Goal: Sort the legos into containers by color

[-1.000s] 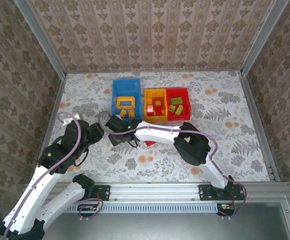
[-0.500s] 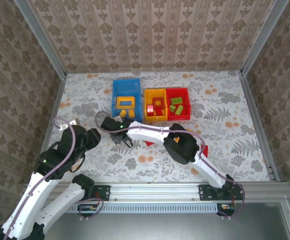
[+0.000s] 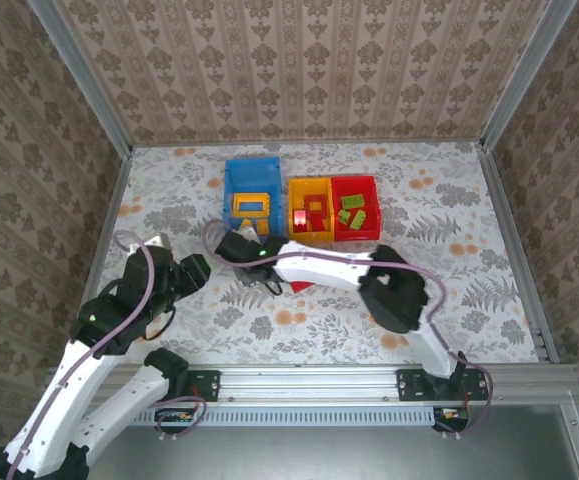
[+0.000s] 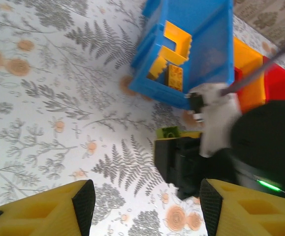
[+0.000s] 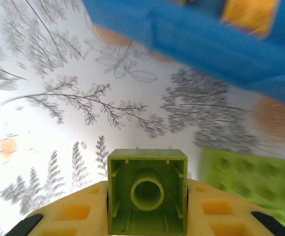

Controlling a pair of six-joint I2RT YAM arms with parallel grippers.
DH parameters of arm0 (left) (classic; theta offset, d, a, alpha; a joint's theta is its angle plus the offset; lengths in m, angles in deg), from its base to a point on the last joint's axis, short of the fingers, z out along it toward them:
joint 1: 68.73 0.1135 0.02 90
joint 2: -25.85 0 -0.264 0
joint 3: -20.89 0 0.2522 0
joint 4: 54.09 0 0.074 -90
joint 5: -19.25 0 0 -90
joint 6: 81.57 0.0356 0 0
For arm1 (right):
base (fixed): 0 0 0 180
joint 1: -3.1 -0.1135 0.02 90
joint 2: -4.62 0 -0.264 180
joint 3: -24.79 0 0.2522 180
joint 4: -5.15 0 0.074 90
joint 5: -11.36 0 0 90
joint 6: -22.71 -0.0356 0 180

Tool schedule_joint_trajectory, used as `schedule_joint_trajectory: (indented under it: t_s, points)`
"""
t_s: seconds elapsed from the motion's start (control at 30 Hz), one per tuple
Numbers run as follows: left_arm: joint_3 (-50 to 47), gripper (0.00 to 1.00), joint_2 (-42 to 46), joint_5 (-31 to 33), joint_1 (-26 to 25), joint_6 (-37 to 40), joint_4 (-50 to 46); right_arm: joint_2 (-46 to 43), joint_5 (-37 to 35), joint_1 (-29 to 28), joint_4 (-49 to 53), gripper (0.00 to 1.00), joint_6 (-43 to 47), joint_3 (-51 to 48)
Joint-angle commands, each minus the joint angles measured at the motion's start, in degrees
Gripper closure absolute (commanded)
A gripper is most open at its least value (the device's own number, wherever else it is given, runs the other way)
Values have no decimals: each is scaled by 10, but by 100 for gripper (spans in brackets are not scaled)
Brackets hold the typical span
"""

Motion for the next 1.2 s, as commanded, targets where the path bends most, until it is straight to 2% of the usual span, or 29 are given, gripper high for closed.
schedule_joint_trajectory:
  t_s: [0.0, 0.1, 0.27, 0.37, 0.53, 0.67, 0.87, 1.07, 1.17]
  points:
    - [26, 38, -47, -66, -15, 6, 63, -147, -48, 13, -32, 76, 11, -79]
    - [58, 38, -108, -51, -73, 5, 107, -246, -46, 55, -39, 76, 3, -170]
    - [133, 38, -244, 11, -194, 30, 160, -349, 5, 194, -38, 76, 0, -284]
    - [171, 37, -323, 36, -247, 45, 183, -344, 45, 276, -38, 76, 14, -294]
    - [213, 37, -421, 64, -309, 59, 221, -272, 93, 360, -62, 76, 23, -246]
    - [246, 37, -482, 98, -351, 83, 225, -189, 118, 388, -47, 75, 27, -174]
    - [268, 36, -534, 114, -376, 98, 235, -97, 128, 398, -19, 75, 19, -105]
    - [280, 36, -543, 120, -379, 107, 229, -83, 130, 401, -26, 75, 9, -97]
    - [282, 36, -543, 124, -378, 110, 223, -65, 132, 402, -13, 72, 9, -83]
